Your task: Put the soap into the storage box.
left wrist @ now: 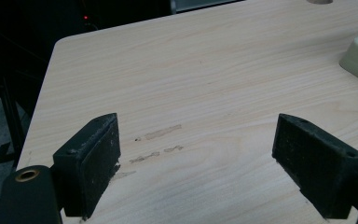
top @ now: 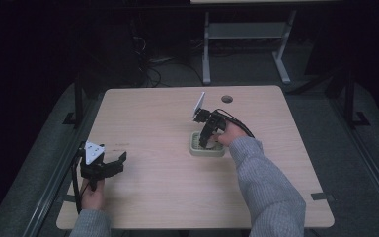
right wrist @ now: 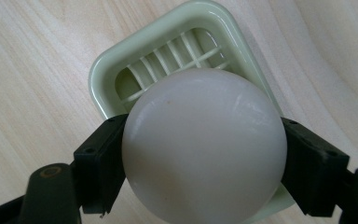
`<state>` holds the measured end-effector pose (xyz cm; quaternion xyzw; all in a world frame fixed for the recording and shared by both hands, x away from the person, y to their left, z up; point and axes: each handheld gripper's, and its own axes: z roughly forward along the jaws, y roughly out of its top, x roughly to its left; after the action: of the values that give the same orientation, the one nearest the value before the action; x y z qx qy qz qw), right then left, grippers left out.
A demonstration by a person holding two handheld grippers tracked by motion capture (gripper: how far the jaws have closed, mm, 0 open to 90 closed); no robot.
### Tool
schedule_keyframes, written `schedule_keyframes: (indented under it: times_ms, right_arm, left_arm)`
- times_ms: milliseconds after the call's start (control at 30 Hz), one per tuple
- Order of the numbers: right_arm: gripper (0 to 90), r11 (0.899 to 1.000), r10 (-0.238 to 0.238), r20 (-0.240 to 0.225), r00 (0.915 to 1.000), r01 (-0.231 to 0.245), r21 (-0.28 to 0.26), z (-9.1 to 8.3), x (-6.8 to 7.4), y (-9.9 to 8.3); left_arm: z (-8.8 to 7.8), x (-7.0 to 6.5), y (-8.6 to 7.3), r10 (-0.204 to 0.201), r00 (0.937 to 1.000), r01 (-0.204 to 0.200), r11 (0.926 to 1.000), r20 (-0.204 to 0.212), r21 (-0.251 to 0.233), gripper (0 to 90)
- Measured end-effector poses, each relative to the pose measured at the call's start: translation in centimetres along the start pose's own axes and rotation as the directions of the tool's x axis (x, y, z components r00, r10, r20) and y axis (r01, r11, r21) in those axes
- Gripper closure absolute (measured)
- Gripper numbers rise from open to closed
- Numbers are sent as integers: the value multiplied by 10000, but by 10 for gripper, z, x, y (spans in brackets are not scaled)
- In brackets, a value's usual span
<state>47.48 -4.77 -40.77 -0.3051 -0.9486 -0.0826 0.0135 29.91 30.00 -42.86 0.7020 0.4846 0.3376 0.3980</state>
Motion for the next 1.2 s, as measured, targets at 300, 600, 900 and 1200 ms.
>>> schedule_keyframes:
  times_ms: [300, 600, 900, 1200]
  right_arm:
    - [225, 10000, -71, 44, 10000, 71, 68, 4, -1, 0]
    - [225, 9999, 1, 49, 10000, -2, 114, 5, -1, 0]
    - [224, 9999, -75, 58, 10000, 74, 135, 6, -1, 0]
    - [224, 9998, -117, 81, 9999, 115, 173, 7, -1, 0]
  left_arm:
    - [0, 0, 0, 6, 10000, -6, 10000, 8, 18, 148]
    - [0, 1, 0, -25, 10000, 25, 10000, 16, 8, 149]
    - [0, 1, 0, -56, 10000, 56, 10000, 0, -9, 148]
    - [0, 1, 0, -42, 10000, 42, 10000, -5, -5, 148]
